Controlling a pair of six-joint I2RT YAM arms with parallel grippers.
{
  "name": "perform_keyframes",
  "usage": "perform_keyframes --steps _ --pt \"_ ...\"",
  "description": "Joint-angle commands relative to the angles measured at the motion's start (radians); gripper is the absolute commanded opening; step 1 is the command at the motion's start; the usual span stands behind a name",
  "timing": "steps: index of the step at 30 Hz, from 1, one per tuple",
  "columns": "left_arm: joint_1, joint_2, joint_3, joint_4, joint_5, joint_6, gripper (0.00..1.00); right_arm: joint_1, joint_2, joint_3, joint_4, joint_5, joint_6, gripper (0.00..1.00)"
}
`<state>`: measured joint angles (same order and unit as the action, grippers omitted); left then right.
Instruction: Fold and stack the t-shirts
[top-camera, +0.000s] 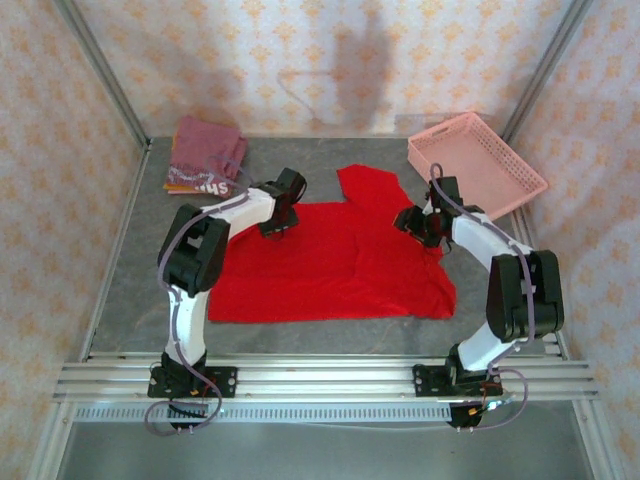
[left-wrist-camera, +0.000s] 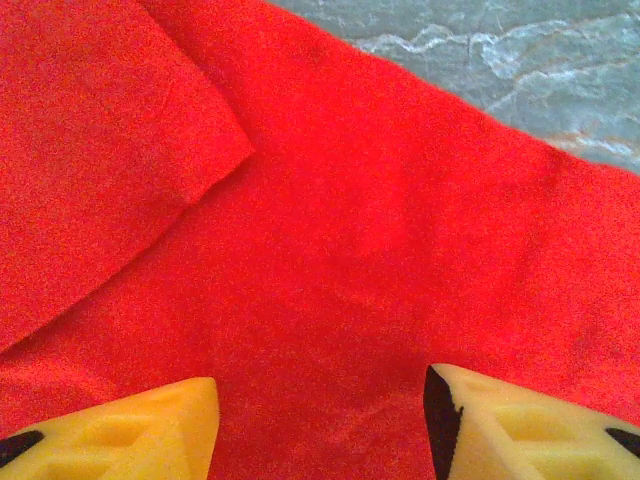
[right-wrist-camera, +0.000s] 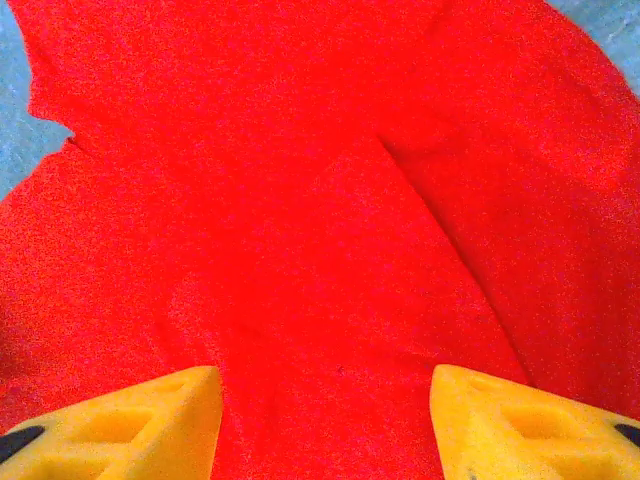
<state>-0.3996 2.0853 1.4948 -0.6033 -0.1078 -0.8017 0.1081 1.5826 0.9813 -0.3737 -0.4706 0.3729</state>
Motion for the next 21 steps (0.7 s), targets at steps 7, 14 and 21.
perform_keyframes --steps 7,14,21 --pt "0.035 0.004 0.075 -0.086 -0.1 0.021 0.53 -0.004 0.048 -0.052 0.054 -0.015 0.014 0.57" --pt "0.074 0.014 0.066 -0.076 -0.081 0.027 0.53 -0.004 0.125 -0.026 0.02 -0.025 0.0 0.51" --pt "0.117 0.038 0.055 -0.043 -0.009 0.032 0.52 -0.004 0.129 -0.018 -0.001 -0.014 -0.009 0.51"
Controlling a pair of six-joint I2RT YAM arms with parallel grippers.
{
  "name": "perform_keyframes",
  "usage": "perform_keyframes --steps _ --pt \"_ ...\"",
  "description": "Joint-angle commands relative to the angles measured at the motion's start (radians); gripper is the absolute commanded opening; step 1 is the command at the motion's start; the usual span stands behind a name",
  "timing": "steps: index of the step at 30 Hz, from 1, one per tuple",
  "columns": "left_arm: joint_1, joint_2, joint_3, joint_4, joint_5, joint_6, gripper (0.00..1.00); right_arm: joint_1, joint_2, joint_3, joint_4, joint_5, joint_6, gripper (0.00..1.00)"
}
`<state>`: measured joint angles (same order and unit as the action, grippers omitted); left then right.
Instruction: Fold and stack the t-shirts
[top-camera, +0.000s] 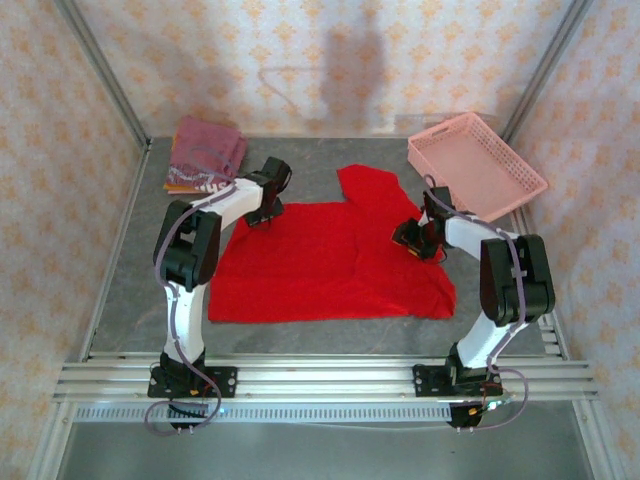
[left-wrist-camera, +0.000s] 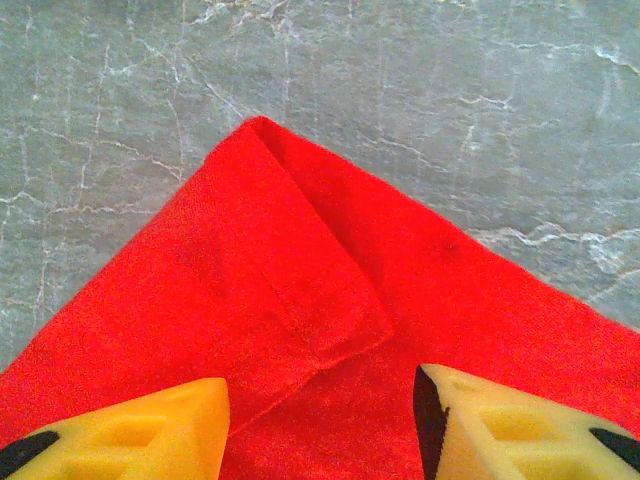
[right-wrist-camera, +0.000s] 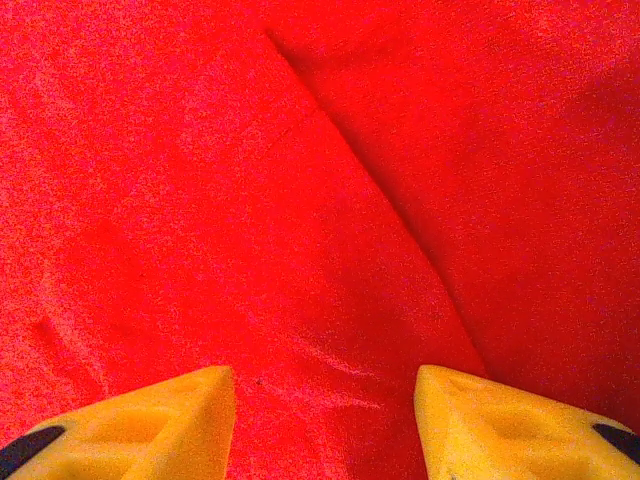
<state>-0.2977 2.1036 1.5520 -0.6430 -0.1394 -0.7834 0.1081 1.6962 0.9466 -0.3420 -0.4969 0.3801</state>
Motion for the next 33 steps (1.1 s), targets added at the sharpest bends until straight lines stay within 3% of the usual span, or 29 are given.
perform_keyframes --steps 1,7,13,17,26,33 --pt "0.018 0.022 -0.006 0.004 0.032 0.013 0.52 -0.005 0.016 0.018 -0.032 0.013 -0.017 0.51" --pt "0.047 0.044 -0.007 0.005 0.044 0.014 0.51 -0.005 0.018 0.017 -0.034 0.014 -0.01 0.51" --pt "0.073 0.043 -0.006 -0.021 0.026 0.033 0.22 -0.004 0.015 0.016 -0.042 0.022 -0.014 0.51" --pt "0.074 0.02 0.003 -0.038 0.011 0.045 0.12 -0.004 0.021 0.012 -0.033 0.02 -0.009 0.51" --pt "0.094 -0.025 0.063 -0.118 -0.107 0.075 0.13 -0.004 0.027 0.005 -0.038 0.033 -0.015 0.51" --pt "0.124 -0.024 0.089 -0.142 -0.134 0.094 0.14 -0.004 0.037 0.0 -0.029 0.028 -0.015 0.51"
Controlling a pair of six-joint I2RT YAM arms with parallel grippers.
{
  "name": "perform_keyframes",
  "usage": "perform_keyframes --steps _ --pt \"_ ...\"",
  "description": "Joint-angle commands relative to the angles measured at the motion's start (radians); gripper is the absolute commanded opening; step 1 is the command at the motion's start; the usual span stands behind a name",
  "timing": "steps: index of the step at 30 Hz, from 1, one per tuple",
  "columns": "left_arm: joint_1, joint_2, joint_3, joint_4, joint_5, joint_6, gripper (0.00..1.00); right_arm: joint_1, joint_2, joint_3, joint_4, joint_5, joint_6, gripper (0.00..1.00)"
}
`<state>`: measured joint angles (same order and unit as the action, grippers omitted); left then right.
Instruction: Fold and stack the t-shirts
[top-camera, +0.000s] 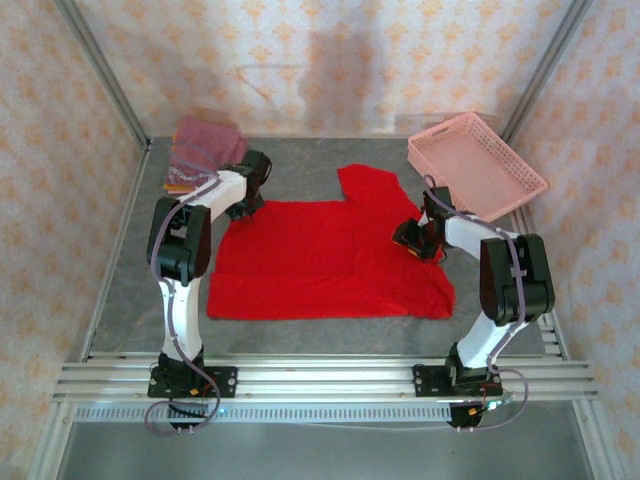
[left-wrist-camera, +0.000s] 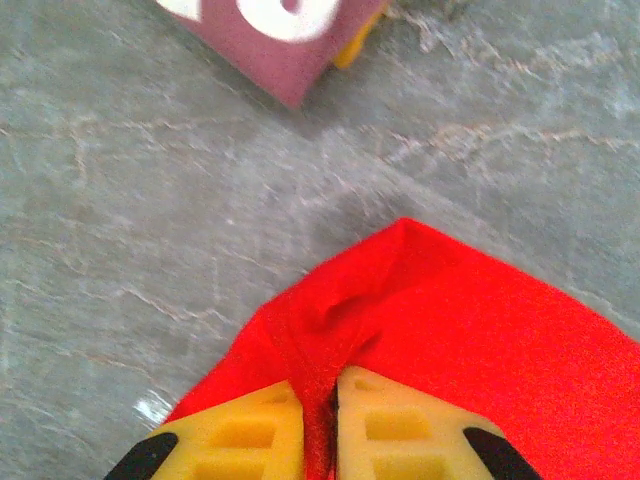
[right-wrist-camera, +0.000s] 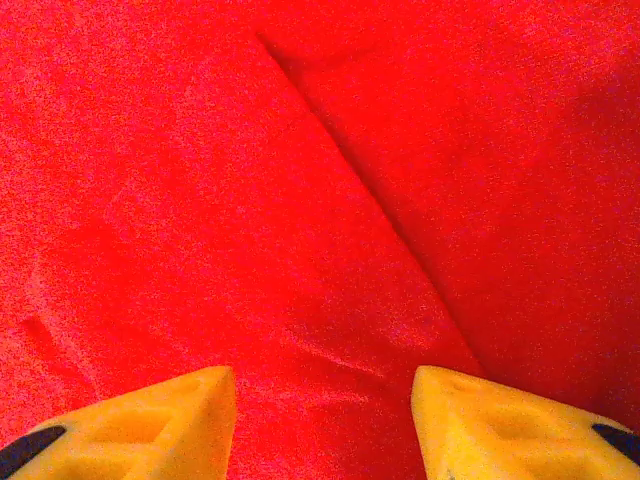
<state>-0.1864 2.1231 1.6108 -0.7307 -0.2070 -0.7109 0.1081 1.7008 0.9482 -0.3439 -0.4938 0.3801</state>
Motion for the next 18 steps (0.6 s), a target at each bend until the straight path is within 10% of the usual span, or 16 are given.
perform_keyframes --steps 1,5,13,18 --pt "0.017 -0.039 0.036 -0.057 -0.067 0.023 0.14 -0.004 0.032 -0.002 -0.027 0.025 -0.016 0.51" --pt "0.032 -0.027 0.059 -0.07 -0.085 0.027 0.17 -0.004 0.027 0.003 -0.033 0.024 -0.017 0.51" --pt "0.054 -0.045 0.086 -0.094 -0.15 0.003 0.61 -0.004 0.02 0.008 -0.038 0.022 -0.019 0.51" --pt "0.054 -0.045 0.09 -0.068 -0.088 -0.01 0.71 -0.004 0.022 0.007 -0.035 0.018 -0.018 0.51"
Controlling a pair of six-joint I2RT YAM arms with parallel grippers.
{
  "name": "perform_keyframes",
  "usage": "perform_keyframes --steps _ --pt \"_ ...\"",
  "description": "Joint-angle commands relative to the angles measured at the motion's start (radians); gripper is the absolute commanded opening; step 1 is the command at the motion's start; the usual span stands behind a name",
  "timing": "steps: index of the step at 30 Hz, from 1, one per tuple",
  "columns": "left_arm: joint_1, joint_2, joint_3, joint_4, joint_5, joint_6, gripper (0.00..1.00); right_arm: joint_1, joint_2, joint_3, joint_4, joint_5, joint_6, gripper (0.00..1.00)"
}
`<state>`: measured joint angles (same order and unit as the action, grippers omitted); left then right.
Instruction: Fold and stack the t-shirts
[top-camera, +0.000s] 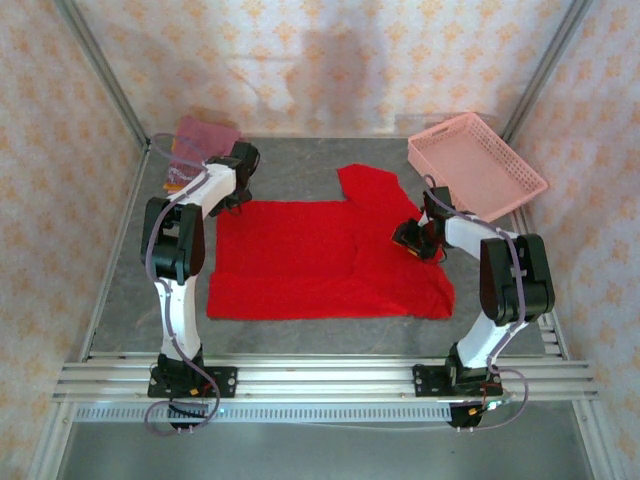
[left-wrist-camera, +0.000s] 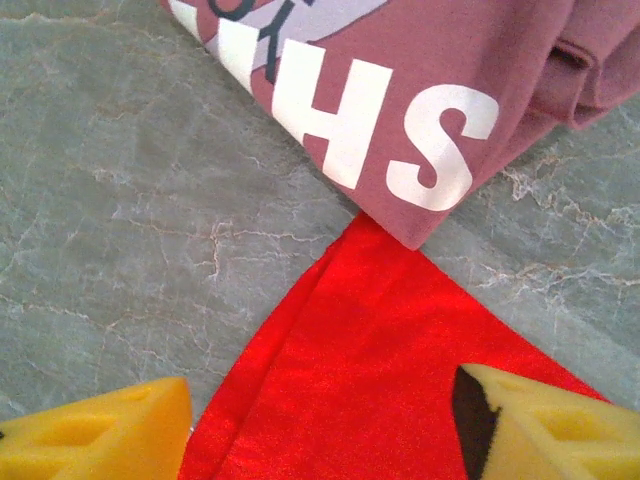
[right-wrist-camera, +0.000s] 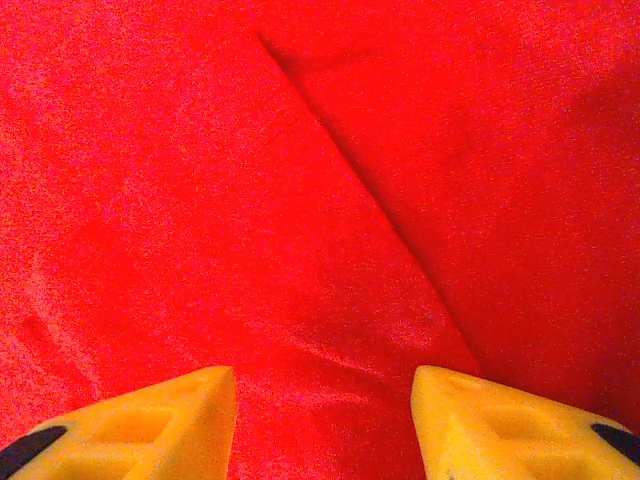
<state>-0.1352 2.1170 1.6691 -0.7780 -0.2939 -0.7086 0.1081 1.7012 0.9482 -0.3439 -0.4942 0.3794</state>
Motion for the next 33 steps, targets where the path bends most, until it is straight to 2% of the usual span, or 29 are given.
perform_keyframes --steps 1,9,21,26,29,33 --pt "0.003 -0.029 0.041 -0.021 0.007 -0.016 0.71 -0.004 0.021 0.008 -0.036 0.018 -0.017 0.51" --pt "0.018 0.066 0.123 -0.034 0.008 -0.037 0.48 -0.004 0.012 0.006 -0.044 0.02 -0.023 0.5" --pt "0.054 0.152 0.146 -0.027 0.05 -0.042 0.46 -0.004 0.009 0.014 -0.05 0.016 -0.022 0.5" --pt "0.076 0.173 0.139 -0.011 0.058 -0.038 0.42 -0.004 0.003 0.017 -0.061 0.02 -0.027 0.5" --pt "0.084 0.184 0.138 -0.003 0.071 -0.03 0.37 -0.004 0.002 0.014 -0.063 0.02 -0.027 0.5" --pt "0.088 0.192 0.136 -0.003 0.076 -0.025 0.23 -0.004 0.001 0.012 -0.061 0.016 -0.024 0.5"
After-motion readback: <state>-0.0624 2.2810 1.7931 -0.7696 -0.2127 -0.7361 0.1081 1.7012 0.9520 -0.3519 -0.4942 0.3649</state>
